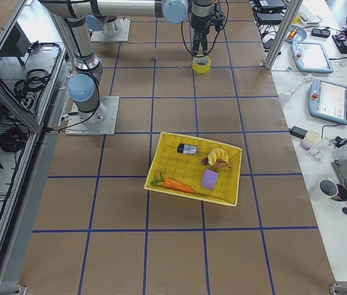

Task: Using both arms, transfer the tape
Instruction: 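Grasp the tape roll with the left gripper while the right gripper withdraws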

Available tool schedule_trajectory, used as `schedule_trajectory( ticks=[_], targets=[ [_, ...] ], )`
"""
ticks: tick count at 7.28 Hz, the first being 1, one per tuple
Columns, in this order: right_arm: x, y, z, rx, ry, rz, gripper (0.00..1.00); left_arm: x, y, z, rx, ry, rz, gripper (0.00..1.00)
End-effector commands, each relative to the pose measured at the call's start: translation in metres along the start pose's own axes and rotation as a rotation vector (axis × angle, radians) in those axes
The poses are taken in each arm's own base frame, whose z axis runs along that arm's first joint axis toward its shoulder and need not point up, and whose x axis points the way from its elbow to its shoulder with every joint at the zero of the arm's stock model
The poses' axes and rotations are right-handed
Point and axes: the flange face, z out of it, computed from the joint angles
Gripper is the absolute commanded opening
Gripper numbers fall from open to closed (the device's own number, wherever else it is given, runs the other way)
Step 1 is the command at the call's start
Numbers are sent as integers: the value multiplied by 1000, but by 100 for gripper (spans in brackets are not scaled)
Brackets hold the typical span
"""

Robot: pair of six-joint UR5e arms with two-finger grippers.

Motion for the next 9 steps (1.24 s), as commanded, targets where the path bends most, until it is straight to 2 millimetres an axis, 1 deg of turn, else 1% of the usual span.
schedule_trajectory(
  ticks=[1,2,3,4,5,6,7,8,9],
  targets=[
    [3,-4,4,-2,0,6,100,7,5,26,-29,-7,10,77],
    [9,-9,6,-3,6,16,100,5,9,36,-46,-14,11,56],
    [9,-9,7,-4,3,23,100,5,8,32,-39,-13,19,7],
    [11,-10,6,-2,9,23,100,5,4,28,-29,-11,21,0],
    [14,-11,7,-2,22,21,100,-17,-7,13,-16,-8,0,0],
    [13,-12,5,13,15,14,100,-48,-21,-11,-2,-19,-51,0],
    [11,-17,-6,77,1,13,100,-79,-33,-49,-16,-32,-65,0],
    [14,0,-20,75,33,3,100,-135,-50,-85,-23,-45,-1,0],
    [11,2,-21,69,22,10,100,-212,-66,-111,-42,-59,63,0]
  ],
)
